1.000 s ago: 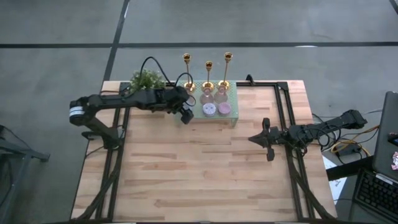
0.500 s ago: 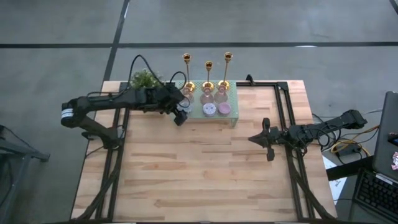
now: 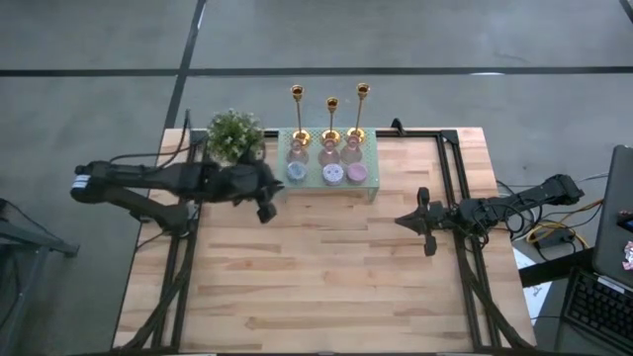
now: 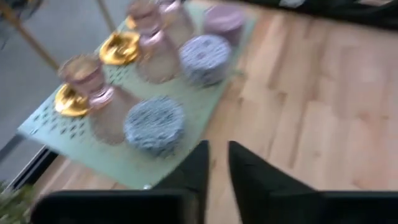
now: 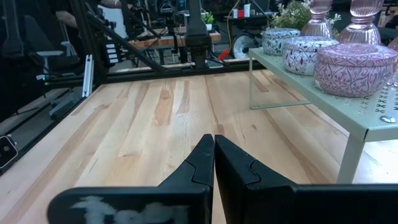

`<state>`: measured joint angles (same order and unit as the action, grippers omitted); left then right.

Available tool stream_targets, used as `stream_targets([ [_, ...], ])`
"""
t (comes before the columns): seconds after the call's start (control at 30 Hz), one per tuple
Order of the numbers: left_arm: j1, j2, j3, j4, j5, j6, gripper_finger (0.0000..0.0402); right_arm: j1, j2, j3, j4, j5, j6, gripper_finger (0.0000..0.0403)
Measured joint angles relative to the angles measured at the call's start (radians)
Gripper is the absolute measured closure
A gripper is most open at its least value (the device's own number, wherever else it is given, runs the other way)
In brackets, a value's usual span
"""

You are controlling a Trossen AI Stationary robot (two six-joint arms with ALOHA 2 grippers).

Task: Stock candles and vases on shelf
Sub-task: Return to Home Position

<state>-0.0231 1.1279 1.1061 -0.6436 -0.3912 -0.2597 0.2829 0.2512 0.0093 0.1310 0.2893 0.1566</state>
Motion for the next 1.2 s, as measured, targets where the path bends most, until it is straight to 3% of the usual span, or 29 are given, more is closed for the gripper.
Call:
stream_targets([
  [0.1,-0.037,-0.078,-0.096,0.117,0.006,0.05,0.0389,0.0,0.0,0.0,0.0,0.0,0.0,0.0394],
  [0.23,-0.071,-0.182,-0.229,0.25,0.082,0.171,0.0388,0.0,0.0,0.0,0.0,0.0,0.0,0.0394],
  [0.43,-0.087,-0.333,-0.421,0.386,0.228,0.223,0.0393,0.0,0.0,0.0,0.0,0.0,0.0,0.0394],
  [0.9,-0.127,-0.661,-0.784,0.512,0.239,0.161,0.0393,0.0,0.0,0.0,0.0,0.0,0.0,0.0394],
  [1.2,-0.129,-0.854,-0.888,0.511,0.237,0.165,0.0391,0.0,0.0,0.0,0.0,0.0,0.0,0.0394],
])
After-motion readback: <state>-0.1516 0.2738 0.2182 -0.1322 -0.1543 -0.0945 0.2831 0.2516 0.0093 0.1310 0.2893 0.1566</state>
